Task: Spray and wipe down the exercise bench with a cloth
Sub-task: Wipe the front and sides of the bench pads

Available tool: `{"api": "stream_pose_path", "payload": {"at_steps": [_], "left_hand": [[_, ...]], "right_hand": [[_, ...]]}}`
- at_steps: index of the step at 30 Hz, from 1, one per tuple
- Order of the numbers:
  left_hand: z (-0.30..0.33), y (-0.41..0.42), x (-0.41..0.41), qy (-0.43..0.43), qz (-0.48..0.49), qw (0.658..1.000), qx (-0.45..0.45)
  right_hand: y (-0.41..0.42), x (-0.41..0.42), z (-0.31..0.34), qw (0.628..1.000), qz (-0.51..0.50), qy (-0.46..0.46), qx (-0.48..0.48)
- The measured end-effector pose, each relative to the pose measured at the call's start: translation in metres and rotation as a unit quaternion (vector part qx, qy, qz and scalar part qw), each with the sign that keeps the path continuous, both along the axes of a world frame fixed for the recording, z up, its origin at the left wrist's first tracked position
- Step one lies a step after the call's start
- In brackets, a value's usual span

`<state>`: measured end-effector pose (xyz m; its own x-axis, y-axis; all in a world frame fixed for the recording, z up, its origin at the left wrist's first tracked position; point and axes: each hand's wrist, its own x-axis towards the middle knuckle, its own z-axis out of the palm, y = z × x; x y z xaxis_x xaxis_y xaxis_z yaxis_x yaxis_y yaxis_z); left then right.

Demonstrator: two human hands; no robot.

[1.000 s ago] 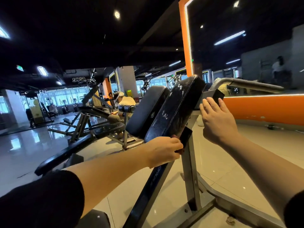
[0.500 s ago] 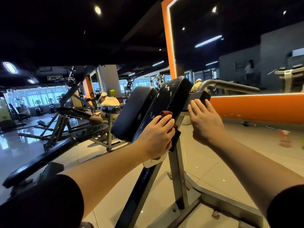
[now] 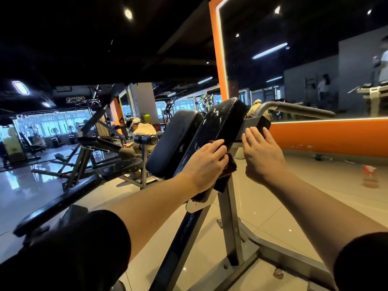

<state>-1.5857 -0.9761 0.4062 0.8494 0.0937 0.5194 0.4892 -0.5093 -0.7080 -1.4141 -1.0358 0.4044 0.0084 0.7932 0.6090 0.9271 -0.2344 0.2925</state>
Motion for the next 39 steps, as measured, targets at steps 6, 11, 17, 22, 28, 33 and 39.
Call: {"api": "stream_pose_path", "payload": {"at_steps": [6,11,17,22,28,33,39], "left_hand": [[-0.022,-0.009,-0.031,0.091,-0.001,0.995,-0.037],[-0.020,-0.018,-0.037,0.129,-0.049,0.989,-0.057],[0.014,-0.001,0.004,-0.027,0.004,1.000,-0.005],[-0.013,-0.007,-0.017,-0.015,0.008,0.999,-0.042],[-0.037,-0.020,-0.039,0.037,-0.007,0.998,-0.048],[-0.048,-0.025,-0.032,0.025,0.026,0.998,-0.043],[-0.045,-0.030,-0.034,0.037,0.001,0.998,-0.045]], "right_hand": [[0.002,0.003,-0.002,1.000,-0.001,0.003,0.000],[0.002,-0.001,-0.004,1.000,0.002,0.016,0.014],[-0.003,-0.001,-0.002,1.000,0.010,0.011,0.008],[0.000,0.002,-0.005,1.000,0.006,0.009,0.011],[0.006,0.001,-0.010,1.000,-0.005,-0.002,0.028],[0.003,0.000,-0.011,0.999,-0.008,-0.010,0.030],[0.000,0.000,-0.012,1.000,-0.002,-0.017,0.021]]}}
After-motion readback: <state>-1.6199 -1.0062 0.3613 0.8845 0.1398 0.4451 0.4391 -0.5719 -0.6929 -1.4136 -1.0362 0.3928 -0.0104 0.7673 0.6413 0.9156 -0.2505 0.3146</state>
